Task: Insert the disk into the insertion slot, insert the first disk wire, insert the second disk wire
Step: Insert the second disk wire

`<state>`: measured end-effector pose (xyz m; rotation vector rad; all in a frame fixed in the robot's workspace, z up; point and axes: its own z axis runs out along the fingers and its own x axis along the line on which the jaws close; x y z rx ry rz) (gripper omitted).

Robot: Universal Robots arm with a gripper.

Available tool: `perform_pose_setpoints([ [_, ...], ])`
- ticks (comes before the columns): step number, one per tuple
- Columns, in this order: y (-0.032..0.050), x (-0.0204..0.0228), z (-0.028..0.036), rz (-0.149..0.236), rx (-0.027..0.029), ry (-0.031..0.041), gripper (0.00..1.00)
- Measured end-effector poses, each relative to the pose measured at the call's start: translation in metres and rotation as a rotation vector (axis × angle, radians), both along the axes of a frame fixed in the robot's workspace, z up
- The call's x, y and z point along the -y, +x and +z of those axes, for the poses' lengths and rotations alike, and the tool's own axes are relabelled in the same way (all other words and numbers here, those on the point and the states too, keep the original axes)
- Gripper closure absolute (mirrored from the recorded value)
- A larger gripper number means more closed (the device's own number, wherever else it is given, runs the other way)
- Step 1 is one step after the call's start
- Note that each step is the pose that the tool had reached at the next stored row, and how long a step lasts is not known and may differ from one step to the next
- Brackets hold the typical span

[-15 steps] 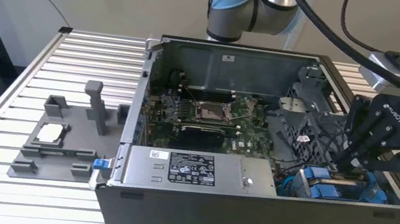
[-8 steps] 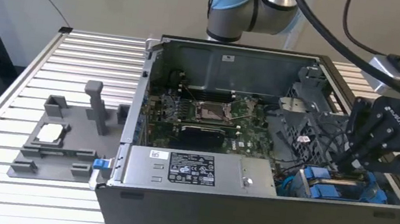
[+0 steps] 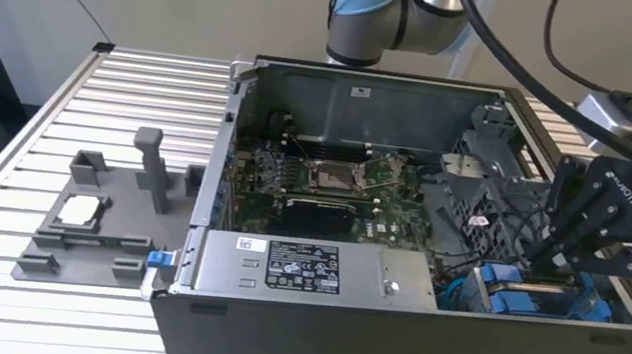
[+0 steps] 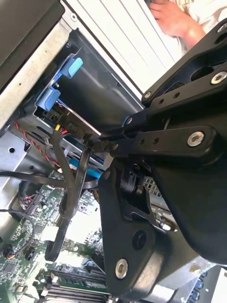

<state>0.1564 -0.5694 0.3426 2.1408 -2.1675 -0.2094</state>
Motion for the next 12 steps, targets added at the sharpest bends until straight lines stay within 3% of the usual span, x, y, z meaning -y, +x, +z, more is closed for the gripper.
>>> perform_pose_setpoints([
  [12,0.002,0.0,-0.0062,-0.049,-0.0012,0.0048,0.84],
])
